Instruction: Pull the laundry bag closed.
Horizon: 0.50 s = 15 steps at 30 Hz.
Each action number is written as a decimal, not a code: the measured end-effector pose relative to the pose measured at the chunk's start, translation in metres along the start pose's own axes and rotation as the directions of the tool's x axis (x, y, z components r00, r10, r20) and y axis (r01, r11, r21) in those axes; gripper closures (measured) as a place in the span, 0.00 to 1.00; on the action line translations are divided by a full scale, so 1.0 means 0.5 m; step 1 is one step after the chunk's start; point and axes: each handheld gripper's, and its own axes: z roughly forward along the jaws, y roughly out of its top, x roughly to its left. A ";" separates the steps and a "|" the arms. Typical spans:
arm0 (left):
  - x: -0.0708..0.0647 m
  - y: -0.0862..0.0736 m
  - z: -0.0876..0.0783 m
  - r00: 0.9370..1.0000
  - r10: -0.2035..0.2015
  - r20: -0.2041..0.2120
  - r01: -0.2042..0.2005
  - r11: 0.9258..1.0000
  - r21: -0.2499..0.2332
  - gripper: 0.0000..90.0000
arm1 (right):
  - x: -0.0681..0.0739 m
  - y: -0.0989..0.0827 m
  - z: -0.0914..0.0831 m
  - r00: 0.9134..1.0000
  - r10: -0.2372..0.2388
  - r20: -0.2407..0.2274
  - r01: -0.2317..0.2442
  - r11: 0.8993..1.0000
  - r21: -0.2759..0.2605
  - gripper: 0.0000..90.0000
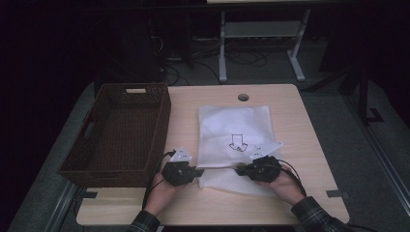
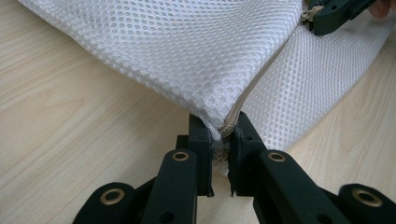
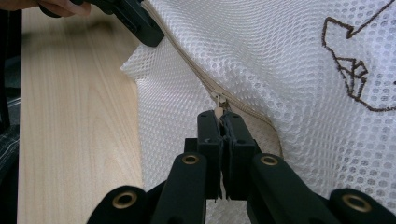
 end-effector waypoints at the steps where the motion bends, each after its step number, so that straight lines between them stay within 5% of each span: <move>1: 0.000 0.000 0.000 1.000 0.001 0.000 -0.001 1.000 0.001 0.91 | 0.000 0.000 0.000 1.000 -0.001 0.001 0.001 1.000 0.000 0.96; 15: 0.004 -0.001 -0.001 1.000 -0.004 -0.006 0.004 1.000 0.001 0.91 | -0.008 -0.009 -0.019 0.999 0.009 0.044 -0.009 1.000 -0.001 0.96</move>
